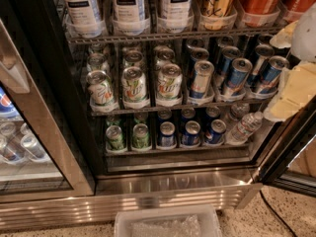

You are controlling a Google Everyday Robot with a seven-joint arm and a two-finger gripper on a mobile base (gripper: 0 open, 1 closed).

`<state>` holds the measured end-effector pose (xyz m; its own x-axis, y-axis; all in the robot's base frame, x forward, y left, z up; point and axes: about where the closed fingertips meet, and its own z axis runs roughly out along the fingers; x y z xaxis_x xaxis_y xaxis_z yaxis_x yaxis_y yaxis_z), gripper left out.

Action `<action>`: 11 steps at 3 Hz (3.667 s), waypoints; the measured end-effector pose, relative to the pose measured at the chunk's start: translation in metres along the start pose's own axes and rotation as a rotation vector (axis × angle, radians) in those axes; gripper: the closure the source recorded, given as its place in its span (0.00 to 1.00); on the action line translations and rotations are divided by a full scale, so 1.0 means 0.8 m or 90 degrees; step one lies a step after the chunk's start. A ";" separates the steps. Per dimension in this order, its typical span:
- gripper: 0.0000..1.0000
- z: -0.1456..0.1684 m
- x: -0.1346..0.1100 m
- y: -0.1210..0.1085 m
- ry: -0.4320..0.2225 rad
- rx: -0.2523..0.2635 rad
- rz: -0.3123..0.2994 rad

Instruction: Pick coke can from top shelf of fridge

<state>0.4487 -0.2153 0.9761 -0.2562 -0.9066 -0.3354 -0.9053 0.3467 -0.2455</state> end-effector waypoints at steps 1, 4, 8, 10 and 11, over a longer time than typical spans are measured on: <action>0.00 0.020 0.022 -0.019 -0.124 0.023 0.127; 0.00 0.003 -0.006 -0.039 -0.218 0.076 0.163; 0.00 -0.013 -0.031 -0.047 -0.331 0.147 0.267; 0.00 -0.020 -0.092 -0.041 -0.409 0.224 0.300; 0.00 -0.025 -0.109 -0.041 -0.425 0.298 0.323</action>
Offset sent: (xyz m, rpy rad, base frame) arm 0.0112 -0.0148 -0.0155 0.1887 -0.0365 -0.1213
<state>0.4942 -0.1522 1.0314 -0.2028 -0.3480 -0.9153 -0.4751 0.8523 -0.2188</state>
